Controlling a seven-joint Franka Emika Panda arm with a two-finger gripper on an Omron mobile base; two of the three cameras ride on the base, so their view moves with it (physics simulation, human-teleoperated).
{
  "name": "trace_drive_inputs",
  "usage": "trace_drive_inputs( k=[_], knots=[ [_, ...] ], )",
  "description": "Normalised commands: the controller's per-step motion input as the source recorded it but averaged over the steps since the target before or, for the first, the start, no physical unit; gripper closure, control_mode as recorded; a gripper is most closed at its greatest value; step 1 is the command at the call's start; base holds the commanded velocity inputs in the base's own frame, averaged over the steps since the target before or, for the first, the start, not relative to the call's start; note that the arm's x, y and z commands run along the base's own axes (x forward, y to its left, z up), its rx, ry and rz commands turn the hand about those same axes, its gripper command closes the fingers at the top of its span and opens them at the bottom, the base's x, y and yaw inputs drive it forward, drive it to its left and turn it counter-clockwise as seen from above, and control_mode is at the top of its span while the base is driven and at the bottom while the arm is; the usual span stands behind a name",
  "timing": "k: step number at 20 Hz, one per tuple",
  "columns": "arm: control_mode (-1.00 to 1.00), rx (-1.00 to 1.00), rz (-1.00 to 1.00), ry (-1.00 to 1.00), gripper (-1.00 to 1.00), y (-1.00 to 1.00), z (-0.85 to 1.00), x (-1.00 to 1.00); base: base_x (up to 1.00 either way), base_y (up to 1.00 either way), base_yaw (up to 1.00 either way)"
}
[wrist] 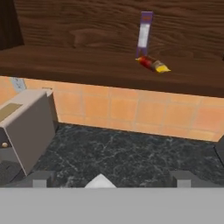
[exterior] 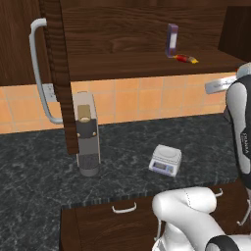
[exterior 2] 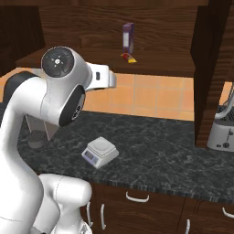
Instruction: Pick the bar and place it on the digital scale for weighing, and close the cabinet.
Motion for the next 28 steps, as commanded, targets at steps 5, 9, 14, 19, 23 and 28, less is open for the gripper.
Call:
trace_drive_inputs(
  k=[5, 9, 14, 19, 23, 28],
  knots=[
    [-1.0, 0.0, 0.01, -0.02, -1.0, -0.33, 0.18, 0.26, 0.0, 0.0, 0.0],
    [-1.0, 0.01, 0.0, -0.03, -1.0, -0.28, 0.0, 0.59, 0.0, 0.0, 0.0],
    [-1.0, 0.04, 0.01, 0.01, -1.0, -0.28, 0.0, 0.51, 0.0, 0.0, 0.0],
    [-1.0, 0.01, 0.01, 0.01, -1.0, -0.19, 0.02, 0.55, 0.0, 0.0, 0.0],
    [-1.0, 0.01, 0.01, -0.02, -1.0, -0.05, 0.2, 0.45, 0.0, 0.0, 0.0],
    [-1.0, 0.01, 0.01, -0.06, -1.0, 0.0, 0.01, 0.55, 0.0, 0.0, 0.0]
  ],
)
